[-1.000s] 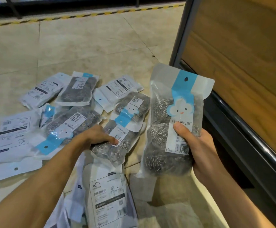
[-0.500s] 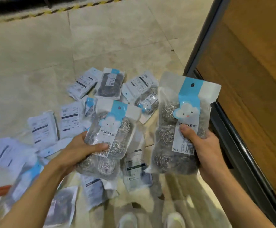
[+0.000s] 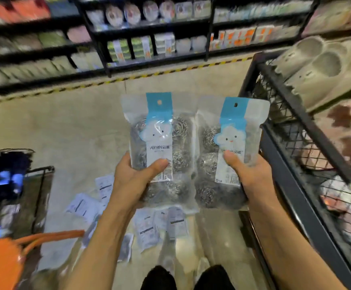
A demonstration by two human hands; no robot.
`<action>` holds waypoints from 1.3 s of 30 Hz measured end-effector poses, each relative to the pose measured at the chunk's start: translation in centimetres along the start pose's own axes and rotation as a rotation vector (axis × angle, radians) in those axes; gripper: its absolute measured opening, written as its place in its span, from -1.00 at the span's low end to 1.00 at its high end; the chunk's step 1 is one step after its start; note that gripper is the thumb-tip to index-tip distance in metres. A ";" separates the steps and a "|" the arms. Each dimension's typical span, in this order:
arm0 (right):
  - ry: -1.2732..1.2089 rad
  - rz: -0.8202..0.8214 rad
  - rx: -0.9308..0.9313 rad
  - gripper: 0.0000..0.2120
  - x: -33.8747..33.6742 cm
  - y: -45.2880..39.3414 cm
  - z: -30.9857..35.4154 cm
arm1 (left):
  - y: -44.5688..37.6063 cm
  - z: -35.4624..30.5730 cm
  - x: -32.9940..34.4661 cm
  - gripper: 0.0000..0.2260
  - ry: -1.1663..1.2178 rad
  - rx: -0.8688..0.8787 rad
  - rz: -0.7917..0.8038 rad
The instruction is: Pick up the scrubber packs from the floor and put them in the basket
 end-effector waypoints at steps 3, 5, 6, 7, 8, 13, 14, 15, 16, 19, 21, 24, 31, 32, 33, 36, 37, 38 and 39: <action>-0.018 0.037 0.008 -0.71 -0.9 3.0 6.9 | 3.7 -7.5 0.1 -0.33 -0.018 0.029 0.005; -0.031 0.056 -0.023 -0.68 -1.7 4.9 10.9 | 5.6 -11.3 0.0 -0.28 -0.015 0.057 0.003; -0.041 0.057 -0.040 -0.68 -2.1 5.8 12.5 | 6.5 -12.8 0.0 -0.29 -0.016 0.067 0.001; -0.045 0.057 -0.053 -0.67 -2.5 6.7 13.9 | 7.4 -14.1 0.2 -0.32 -0.019 0.076 -0.006; -0.043 0.058 -0.063 -0.67 -2.9 7.5 14.9 | 8.1 -15.1 0.3 -0.38 -0.026 0.081 -0.009; -0.059 -0.027 -0.118 -0.72 -5.0 10.6 18.2 | 10.6 -17.8 1.0 -0.55 -0.006 0.110 0.029; -0.061 -0.042 -0.126 -0.71 -5.2 11.3 18.6 | 10.8 -18.0 1.1 -0.56 -0.003 0.115 0.045; -0.071 -0.060 -0.133 -0.70 -5.5 11.9 18.9 | 10.8 -18.4 1.3 -0.57 0.000 0.128 0.071; -0.084 -0.082 -0.144 -0.68 -5.8 12.7 19.2 | 10.8 -18.8 1.5 -0.59 -0.002 0.144 0.105; -0.109 -0.164 -0.155 -0.65 -6.6 15.4 19.4 | 10.8 -20.1 2.3 -0.63 -0.029 0.183 0.206; -0.123 -0.230 -0.146 -0.65 -7.2 17.6 19.2 | 11.2 -20.8 3.2 -0.61 -0.045 0.196 0.285; -0.170 -0.378 -0.132 -0.67 -9.0 21.6 18.8 | 12.3 -21.3 5.8 -0.58 -0.103 0.208 0.429; -0.252 -0.905 -0.100 -0.70 -18.2 36.4 15.3 | 21.2 -19.4 15.6 -0.43 -0.201 0.227 0.839; -0.268 -0.982 -0.105 -0.74 -19.5 39.2 14.7 | 23.4 -19.0 17.2 -0.38 -0.212 0.233 0.904; -0.282 -1.059 -0.105 -0.76 -20.8 42.2 14.0 | 25.8 -18.5 18.8 -0.37 -0.226 0.244 0.972; -0.327 -1.283 -0.077 -0.81 -23.7 52.0 11.1 | 34.5 -16.6 22.7 -0.42 -0.290 0.280 1.190; -0.348 -1.356 -0.072 -0.82 -24.3 55.4 10.0 | 37.6 -15.6 23.7 -0.45 -0.309 0.283 1.264; -0.367 -1.433 -0.070 -0.83 -24.8 58.9 8.9 | 40.9 -14.7 24.5 -0.47 -0.322 0.280 1.339; -0.386 -1.507 -0.076 -0.82 -25.1 62.4 8.0 | 44.2 -13.5 25.3 -0.48 -0.335 0.286 1.416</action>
Point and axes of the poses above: each hand's wrist, its own y-axis away from the middle knuckle, its own x-axis out of the palm, z = x × y, the point moved 10 cm from there along -y, towards the middle knuckle
